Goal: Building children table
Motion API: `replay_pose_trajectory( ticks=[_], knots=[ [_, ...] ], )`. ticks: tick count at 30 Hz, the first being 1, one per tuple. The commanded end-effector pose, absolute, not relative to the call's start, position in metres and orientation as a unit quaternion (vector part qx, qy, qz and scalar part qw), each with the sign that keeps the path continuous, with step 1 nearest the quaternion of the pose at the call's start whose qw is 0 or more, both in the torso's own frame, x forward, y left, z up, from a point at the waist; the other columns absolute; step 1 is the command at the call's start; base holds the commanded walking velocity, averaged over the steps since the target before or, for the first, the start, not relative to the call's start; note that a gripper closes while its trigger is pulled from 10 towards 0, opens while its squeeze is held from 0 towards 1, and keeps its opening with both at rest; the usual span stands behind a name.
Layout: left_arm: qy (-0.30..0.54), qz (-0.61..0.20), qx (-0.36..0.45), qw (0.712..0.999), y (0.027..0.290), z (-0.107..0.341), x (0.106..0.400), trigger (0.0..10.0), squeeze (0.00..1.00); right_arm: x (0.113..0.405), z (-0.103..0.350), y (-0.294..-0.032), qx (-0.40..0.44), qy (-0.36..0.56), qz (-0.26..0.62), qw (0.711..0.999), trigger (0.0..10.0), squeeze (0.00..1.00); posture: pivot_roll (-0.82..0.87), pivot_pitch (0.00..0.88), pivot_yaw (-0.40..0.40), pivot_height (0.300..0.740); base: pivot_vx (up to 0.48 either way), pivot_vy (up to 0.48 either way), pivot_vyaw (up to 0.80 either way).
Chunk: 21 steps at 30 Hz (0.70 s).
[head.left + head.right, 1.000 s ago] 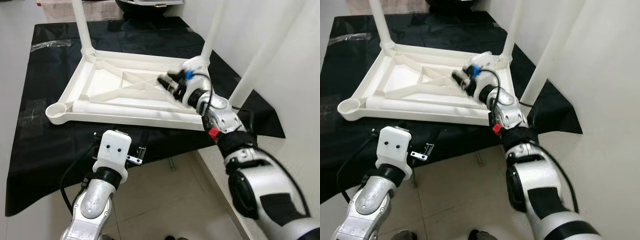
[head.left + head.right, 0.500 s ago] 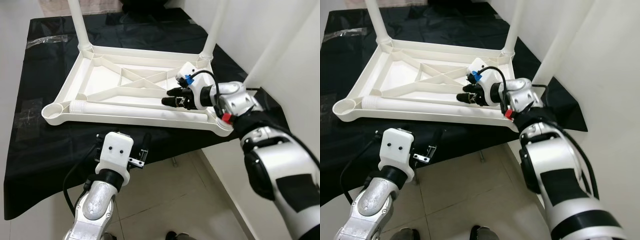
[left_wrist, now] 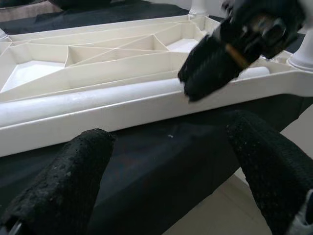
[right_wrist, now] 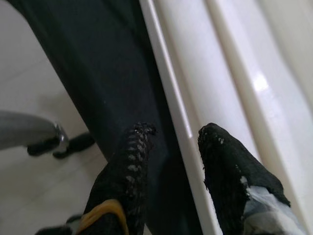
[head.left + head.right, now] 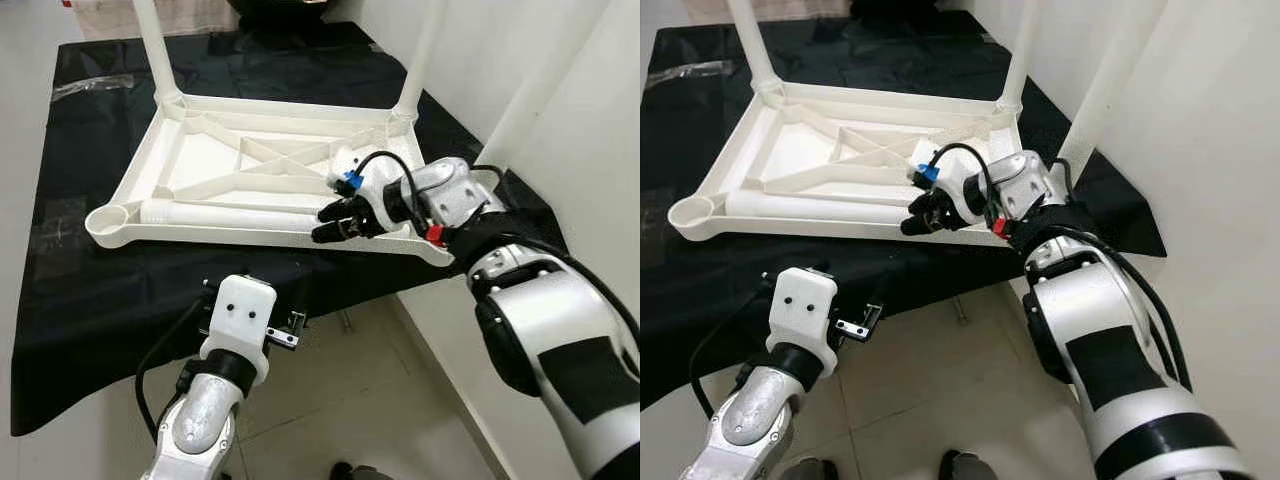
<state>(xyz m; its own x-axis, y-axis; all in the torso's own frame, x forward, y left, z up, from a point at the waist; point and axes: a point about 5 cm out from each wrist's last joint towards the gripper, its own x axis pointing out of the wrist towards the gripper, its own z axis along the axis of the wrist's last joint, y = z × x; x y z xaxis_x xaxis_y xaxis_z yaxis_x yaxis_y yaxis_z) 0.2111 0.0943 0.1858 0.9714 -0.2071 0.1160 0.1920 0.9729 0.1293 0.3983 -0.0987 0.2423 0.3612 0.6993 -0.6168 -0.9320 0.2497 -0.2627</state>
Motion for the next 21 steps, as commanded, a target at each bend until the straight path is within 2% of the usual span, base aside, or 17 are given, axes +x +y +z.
replay_pose_trajectory(
  ticks=[1,14,17,21],
  knots=[
    [-0.053,-0.096,0.057,0.992,0.093,0.183,0.207,10.0,0.00,0.396,0.232,-0.096,-0.323,0.208,0.539,0.749,10.0,0.00,0.06,0.227,-0.142,0.740,0.000,0.000,0.00],
    [-0.042,-0.092,0.053,0.993,0.092,0.179,0.203,10.0,0.00,0.395,0.221,-0.090,-0.360,0.221,0.531,0.734,10.0,0.00,0.05,0.250,-0.154,0.740,0.000,0.000,0.00],
    [-0.040,-0.093,0.052,0.994,0.091,0.179,0.203,10.0,0.00,0.395,0.218,-0.082,-0.367,0.223,0.531,0.730,10.0,0.00,0.05,0.259,-0.151,0.740,0.000,0.000,0.00],
    [-0.040,-0.091,0.051,0.994,0.091,0.179,0.203,10.0,0.00,0.393,0.213,-0.077,-0.387,0.230,0.536,0.714,10.0,0.00,0.04,0.265,-0.158,0.740,0.000,0.000,0.00]
  ],
)
